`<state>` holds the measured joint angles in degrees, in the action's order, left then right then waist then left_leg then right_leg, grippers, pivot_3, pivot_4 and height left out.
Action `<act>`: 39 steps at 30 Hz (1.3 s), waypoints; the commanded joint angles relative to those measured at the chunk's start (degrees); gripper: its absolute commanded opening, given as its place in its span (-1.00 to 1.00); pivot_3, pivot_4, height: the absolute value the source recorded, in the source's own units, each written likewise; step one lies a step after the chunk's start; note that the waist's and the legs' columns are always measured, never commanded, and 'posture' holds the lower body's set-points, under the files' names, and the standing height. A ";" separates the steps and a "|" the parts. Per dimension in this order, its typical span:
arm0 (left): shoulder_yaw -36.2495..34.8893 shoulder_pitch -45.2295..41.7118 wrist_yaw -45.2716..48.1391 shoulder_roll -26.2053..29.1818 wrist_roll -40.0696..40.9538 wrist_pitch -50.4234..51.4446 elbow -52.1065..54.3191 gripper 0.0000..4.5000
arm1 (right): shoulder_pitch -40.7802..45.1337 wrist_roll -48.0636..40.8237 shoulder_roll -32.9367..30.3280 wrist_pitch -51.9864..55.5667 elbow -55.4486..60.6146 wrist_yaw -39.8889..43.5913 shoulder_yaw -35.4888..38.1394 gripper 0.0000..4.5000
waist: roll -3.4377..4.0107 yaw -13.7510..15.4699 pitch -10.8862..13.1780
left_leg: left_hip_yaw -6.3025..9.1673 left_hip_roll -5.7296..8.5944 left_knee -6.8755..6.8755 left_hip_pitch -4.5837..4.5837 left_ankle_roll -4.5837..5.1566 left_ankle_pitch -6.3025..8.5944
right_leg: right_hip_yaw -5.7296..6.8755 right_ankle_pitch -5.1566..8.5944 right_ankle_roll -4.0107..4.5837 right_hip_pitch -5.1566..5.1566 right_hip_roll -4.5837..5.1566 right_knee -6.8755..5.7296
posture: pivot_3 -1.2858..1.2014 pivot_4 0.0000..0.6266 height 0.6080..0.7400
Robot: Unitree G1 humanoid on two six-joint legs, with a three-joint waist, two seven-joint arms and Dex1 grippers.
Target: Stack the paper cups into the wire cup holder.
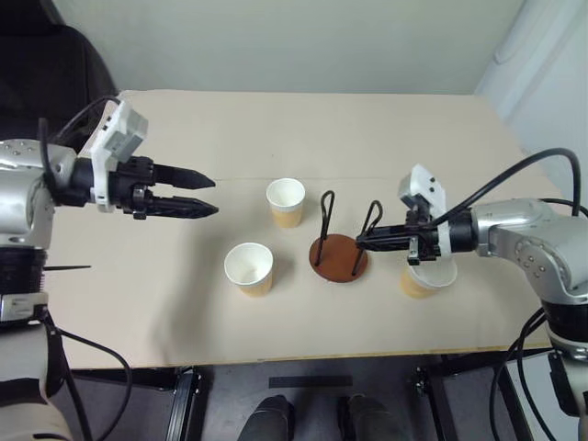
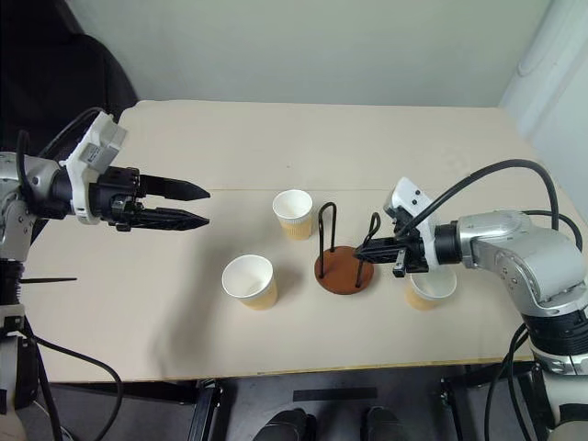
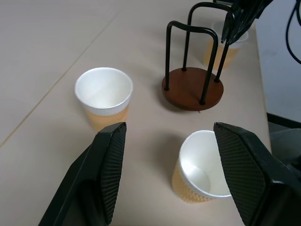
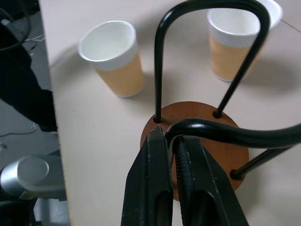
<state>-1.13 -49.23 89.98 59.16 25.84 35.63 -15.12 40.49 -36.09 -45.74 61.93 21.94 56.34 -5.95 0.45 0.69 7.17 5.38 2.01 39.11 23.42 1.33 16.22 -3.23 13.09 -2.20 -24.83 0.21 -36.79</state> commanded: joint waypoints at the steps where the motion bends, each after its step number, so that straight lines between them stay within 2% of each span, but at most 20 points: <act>1: -0.39 -0.03 1.43 0.65 1.25 0.74 2.55 0.42 | 0.19 -1.74 -0.82 -0.14 3.28 0.64 0.35 -0.99 | 0.00 0.00 0.00 | 0.00 0.00 0.00 0.00 0.00 0.00 | 0.00 0.00 0.00 0.00 0.00 0.00 | 0.03 -0.52 1.00; 14: -0.44 0.07 0.48 0.48 0.97 0.74 2.83 0.42 | -2.04 0.70 -1.75 -3.81 4.63 1.34 -5.09 -0.99 | 0.00 -0.01 0.00 | 0.00 0.00 0.01 0.00 0.00 0.00 | 0.00 0.00 0.00 0.00 0.00 0.00 | 0.03 -0.52 1.00; 25: -0.89 0.19 -0.09 0.71 0.86 0.55 2.91 0.42 | -3.68 7.83 -3.89 -10.58 2.40 3.81 -11.29 -0.99 | -0.02 -0.06 -0.01 | 0.00 0.00 0.03 -0.01 0.00 0.00 | 0.00 0.00 0.00 0.01 0.01 -0.03 | 0.03 -0.52 1.00; 28: -0.89 0.26 -0.24 0.64 0.84 0.50 2.94 0.42 | -4.06 8.41 -4.19 -11.07 2.46 4.34 -11.51 -0.67 | -0.03 -0.05 -0.02 | 0.00 0.00 0.05 -0.03 0.00 0.00 | 0.00 0.00 0.00 0.02 0.01 -0.08 | 0.03 -0.52 1.00; 37: -0.85 0.30 -0.54 0.32 0.81 0.36 2.83 0.42 | -4.77 8.27 -4.50 -10.37 3.03 5.00 -10.29 0.70 | -0.03 -0.05 -0.01 | 0.00 0.00 0.05 -0.03 0.01 0.00 | 0.00 0.00 0.00 0.03 0.02 -0.07 | 0.03 -0.52 1.00; 39: -0.84 0.25 -0.62 0.19 0.80 0.27 2.72 0.42 | -4.67 7.60 -4.63 -9.75 3.38 5.06 -9.52 0.70 | -0.03 -0.05 -0.02 | 0.00 0.00 0.06 -0.03 0.00 0.00 | 0.00 0.00 0.00 0.03 0.02 -0.07 | 0.03 -0.52 1.00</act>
<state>-1.04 -48.58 89.39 59.06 26.04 36.34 -13.64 35.49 -27.45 -49.76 52.01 23.62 60.83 -17.88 0.43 0.64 7.15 5.38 2.01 39.16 23.39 1.34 16.22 -3.22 13.09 -2.20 -24.80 0.23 -36.86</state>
